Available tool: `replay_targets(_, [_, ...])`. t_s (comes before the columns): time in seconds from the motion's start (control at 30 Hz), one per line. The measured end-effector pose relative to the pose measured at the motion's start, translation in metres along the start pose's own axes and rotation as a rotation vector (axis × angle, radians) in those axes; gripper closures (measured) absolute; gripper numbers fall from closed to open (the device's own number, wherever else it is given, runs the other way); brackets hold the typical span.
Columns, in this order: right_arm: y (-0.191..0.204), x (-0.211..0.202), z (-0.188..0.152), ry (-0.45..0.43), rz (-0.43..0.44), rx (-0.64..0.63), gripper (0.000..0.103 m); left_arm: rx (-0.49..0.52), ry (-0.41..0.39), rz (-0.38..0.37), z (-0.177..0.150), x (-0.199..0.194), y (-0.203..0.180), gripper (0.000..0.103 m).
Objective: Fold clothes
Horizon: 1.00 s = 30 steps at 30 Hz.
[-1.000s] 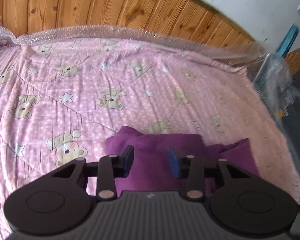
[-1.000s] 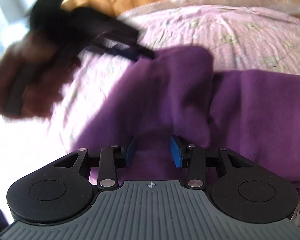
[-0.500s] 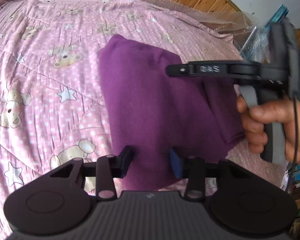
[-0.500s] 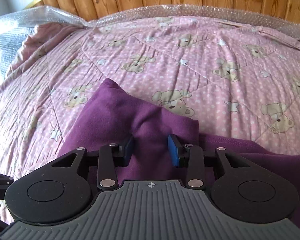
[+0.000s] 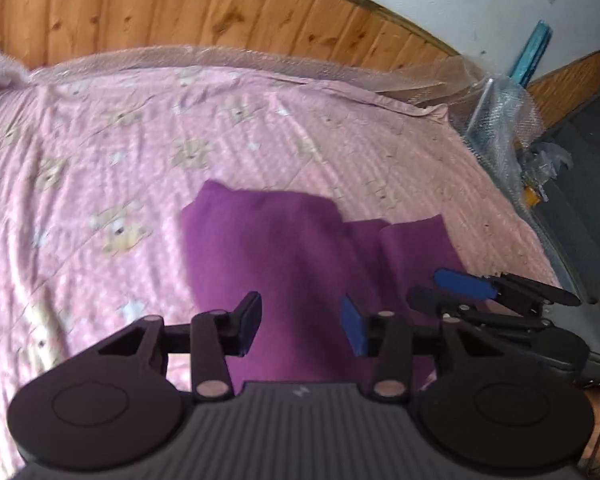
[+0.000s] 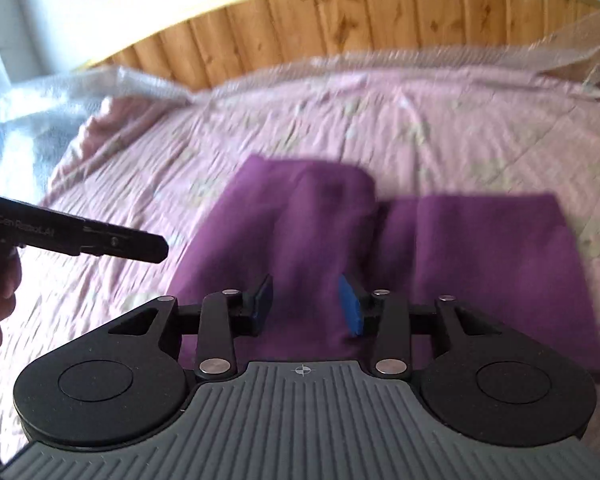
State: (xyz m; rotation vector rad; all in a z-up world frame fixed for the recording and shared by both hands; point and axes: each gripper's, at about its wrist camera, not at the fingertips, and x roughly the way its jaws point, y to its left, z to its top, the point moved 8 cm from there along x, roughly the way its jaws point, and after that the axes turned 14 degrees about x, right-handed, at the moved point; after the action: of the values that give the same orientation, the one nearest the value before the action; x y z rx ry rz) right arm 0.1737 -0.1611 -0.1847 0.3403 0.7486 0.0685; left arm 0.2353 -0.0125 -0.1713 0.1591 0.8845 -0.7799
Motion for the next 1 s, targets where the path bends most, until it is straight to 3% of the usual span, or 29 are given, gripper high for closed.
replay_targets(0.07, [-0.020,0.004,0.012,-0.020,-0.108,-0.038,0.049,0.066,0.034,-0.025,0.012,0.036,-0.029,0.058])
replay_targets(0.13, [-0.037,0.021,0.010,0.020,-0.155,-0.066,0.049,0.116,0.088,-0.022,0.017,0.075,-0.051,0.058])
replay_targets(0.23, [-0.050,0.050,-0.011,0.122,-0.175,-0.184,0.059,0.146,0.176,0.083,0.001,0.114,-0.058,0.061])
replay_targets(0.27, [-0.054,0.049,-0.013,0.119,-0.198,-0.226,0.062,0.145,0.173,0.106,-0.002,0.112,-0.056,0.068])
replay_targets(0.33, [-0.067,0.043,-0.011,0.112,-0.234,-0.238,0.063,0.142,0.167,0.151,-0.009,0.105,-0.051,0.070])
replay_targets(0.43, [-0.089,0.033,-0.005,0.105,-0.241,-0.152,0.062,0.112,0.160,0.171,-0.018,0.093,-0.041,0.071])
replay_targets(0.5, [-0.086,0.036,-0.006,0.098,-0.240,-0.175,0.060,0.122,0.162,0.176,-0.012,0.098,-0.042,0.070])
replay_targets(0.53, [-0.083,0.038,-0.006,0.097,-0.249,-0.193,0.058,0.123,0.165,0.175,-0.009,0.099,-0.043,0.070])
replay_targets(0.6, [-0.078,0.033,-0.002,0.097,-0.257,-0.180,0.057,0.072,0.125,0.092,0.002,0.091,-0.051,0.070])
replay_targets(0.7, [-0.058,-0.001,0.008,0.007,-0.184,-0.114,0.050,0.001,0.063,0.023,0.006,0.072,-0.055,0.056])
replay_targets(0.8, [-0.036,-0.008,-0.026,0.103,-0.025,-0.040,0.055,-0.036,0.118,0.032,-0.019,0.084,-0.045,0.059])
replay_targets(0.87, [-0.030,-0.002,-0.053,0.137,0.011,-0.061,0.058,-0.036,0.128,0.046,-0.029,0.090,-0.040,0.061])
replay_targets(0.93, [-0.030,0.002,-0.071,0.164,0.025,-0.063,0.058,-0.085,0.122,0.021,-0.014,0.082,-0.042,0.061])
replay_targets(1.0, [-0.046,-0.013,-0.055,0.157,0.054,0.070,0.059,-0.116,0.081,-0.013,0.006,0.072,-0.048,0.052])
